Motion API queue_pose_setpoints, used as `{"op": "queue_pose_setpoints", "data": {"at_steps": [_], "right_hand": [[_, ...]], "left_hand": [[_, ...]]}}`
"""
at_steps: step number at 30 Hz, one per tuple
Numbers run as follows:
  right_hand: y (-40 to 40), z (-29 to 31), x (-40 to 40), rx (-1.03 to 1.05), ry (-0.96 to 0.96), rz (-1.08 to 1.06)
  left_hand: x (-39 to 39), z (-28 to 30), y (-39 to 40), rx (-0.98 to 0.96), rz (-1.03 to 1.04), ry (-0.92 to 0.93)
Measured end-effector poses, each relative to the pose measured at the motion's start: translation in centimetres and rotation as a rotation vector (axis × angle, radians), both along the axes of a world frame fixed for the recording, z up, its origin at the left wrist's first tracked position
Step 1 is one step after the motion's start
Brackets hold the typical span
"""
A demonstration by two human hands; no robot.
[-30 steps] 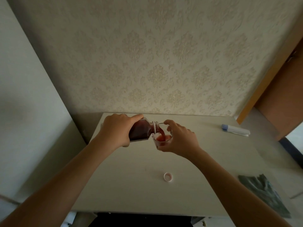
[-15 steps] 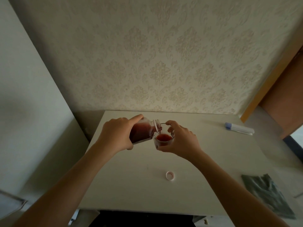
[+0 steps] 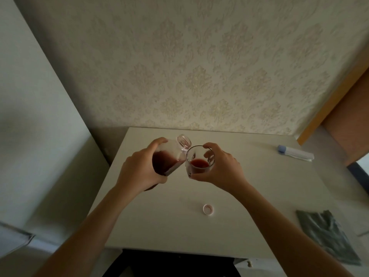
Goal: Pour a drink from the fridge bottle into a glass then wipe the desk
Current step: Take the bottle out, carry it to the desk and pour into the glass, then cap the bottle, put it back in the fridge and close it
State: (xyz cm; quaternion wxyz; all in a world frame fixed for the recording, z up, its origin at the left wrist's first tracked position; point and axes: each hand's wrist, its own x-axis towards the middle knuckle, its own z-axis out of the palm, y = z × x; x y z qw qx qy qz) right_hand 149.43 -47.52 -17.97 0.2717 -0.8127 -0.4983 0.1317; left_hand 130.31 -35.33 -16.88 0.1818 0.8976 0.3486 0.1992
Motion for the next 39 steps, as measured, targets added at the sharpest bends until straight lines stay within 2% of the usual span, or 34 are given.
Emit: {"op": "queue_pose_setpoints", "data": {"at_steps": [5,12,17,26,39], "right_hand": [[0.4,-0.4,0.3,0.003,0.018,-0.008],[1.8,-3.6,0.7,-0.018,0.071,-0.052],[2.8,-8.3,0.3,-0.055,0.148,-0.105],[3.6,-17.9,-1.0,-0.201,0.254,-0.187],[4.0,-21.8,-1.4,-0.204,0.242,-0.264]], "left_hand": [[-1.0,-3.1,-0.5,-0.221,0.094,-0.346],[-2.2,-8.0,-0.4,-0.435,0.212,-0.539],[-2.7,-11.7,-0.3,-0.529,0.304,-0.539],[-2.1,-16.9,-0.5,-0.588,0.29,-0.48],[-2.1,-19.6,0.3,-0.6,0.294,-0.431]]}}
